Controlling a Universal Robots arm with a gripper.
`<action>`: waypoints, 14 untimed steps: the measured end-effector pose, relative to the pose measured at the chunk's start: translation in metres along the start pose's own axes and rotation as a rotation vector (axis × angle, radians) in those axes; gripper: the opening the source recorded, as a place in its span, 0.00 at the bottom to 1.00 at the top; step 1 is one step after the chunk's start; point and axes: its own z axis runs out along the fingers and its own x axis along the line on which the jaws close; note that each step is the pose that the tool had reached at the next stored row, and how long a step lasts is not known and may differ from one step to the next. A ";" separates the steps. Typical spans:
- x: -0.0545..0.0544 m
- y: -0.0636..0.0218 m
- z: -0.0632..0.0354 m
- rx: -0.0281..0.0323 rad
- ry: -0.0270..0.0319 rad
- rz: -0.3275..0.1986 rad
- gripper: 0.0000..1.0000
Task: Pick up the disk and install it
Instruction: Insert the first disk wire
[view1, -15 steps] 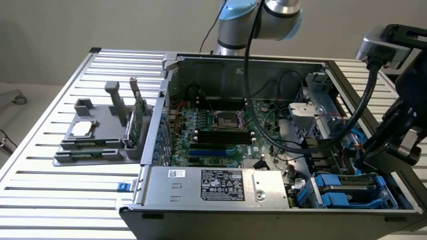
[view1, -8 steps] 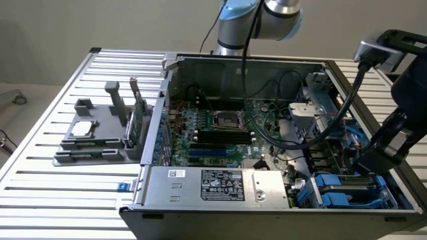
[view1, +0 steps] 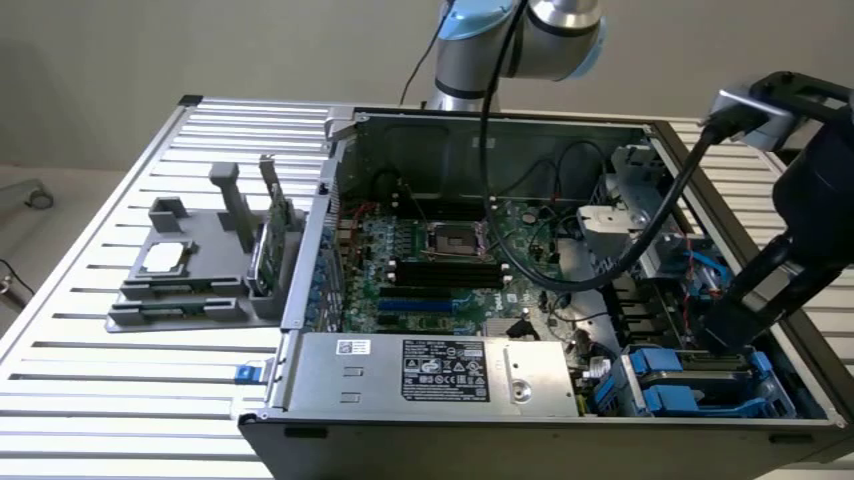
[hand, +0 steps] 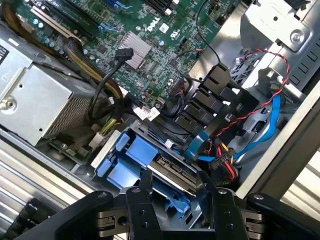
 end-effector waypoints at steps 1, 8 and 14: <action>0.000 0.0000 0.0011 0.0010 -0.0002 0.018 0.48; 0.001 -0.0001 0.0090 0.0085 -0.0016 0.145 0.48; 0.001 -0.0002 0.0154 0.0150 -0.0028 0.253 0.48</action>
